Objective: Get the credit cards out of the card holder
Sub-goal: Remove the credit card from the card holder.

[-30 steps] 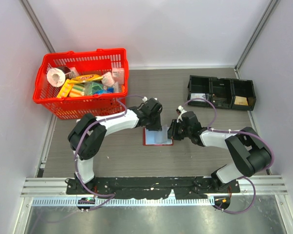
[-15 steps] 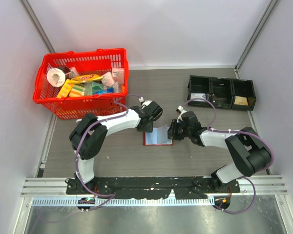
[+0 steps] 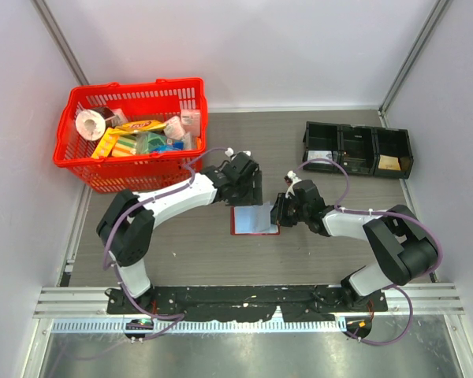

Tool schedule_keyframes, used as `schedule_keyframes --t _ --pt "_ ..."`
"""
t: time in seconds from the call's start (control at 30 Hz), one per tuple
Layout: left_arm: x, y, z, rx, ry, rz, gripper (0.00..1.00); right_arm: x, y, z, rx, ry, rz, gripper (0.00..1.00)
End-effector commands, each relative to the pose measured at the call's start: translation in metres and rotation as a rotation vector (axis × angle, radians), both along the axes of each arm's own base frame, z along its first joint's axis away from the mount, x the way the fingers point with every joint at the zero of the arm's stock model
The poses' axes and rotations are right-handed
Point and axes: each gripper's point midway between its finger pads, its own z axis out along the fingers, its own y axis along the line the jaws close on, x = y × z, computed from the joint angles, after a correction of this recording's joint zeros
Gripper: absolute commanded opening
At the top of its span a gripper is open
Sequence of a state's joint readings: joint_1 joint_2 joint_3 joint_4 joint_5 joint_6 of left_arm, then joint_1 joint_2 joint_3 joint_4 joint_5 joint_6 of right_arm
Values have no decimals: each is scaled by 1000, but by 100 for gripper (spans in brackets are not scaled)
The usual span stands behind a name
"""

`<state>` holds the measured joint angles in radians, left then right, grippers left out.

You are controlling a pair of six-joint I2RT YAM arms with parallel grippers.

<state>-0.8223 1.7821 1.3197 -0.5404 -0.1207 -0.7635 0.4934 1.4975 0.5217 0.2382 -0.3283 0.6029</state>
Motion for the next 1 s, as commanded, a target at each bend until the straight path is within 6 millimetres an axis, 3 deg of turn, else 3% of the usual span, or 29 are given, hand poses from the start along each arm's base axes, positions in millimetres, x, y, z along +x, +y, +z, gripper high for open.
schedule_keyframes --t 0.0,0.17,0.37,0.63,0.97 --pt "16 -53 71 -314 -125 -43 71 9 3 11 9 -42 11 18" --pt "14 -67 55 -323 -70 -69 72 10 3 11 10 -42 10 18" --pt "18 -64 37 -279 -60 -56 71 9 4 12 11 -44 11 18" --pt "14 -58 19 -231 -35 -58 50 8 3 10 7 -40 11 18" --pt "10 -62 1 -201 -4 -79 47 9 3 11 10 -42 10 18"
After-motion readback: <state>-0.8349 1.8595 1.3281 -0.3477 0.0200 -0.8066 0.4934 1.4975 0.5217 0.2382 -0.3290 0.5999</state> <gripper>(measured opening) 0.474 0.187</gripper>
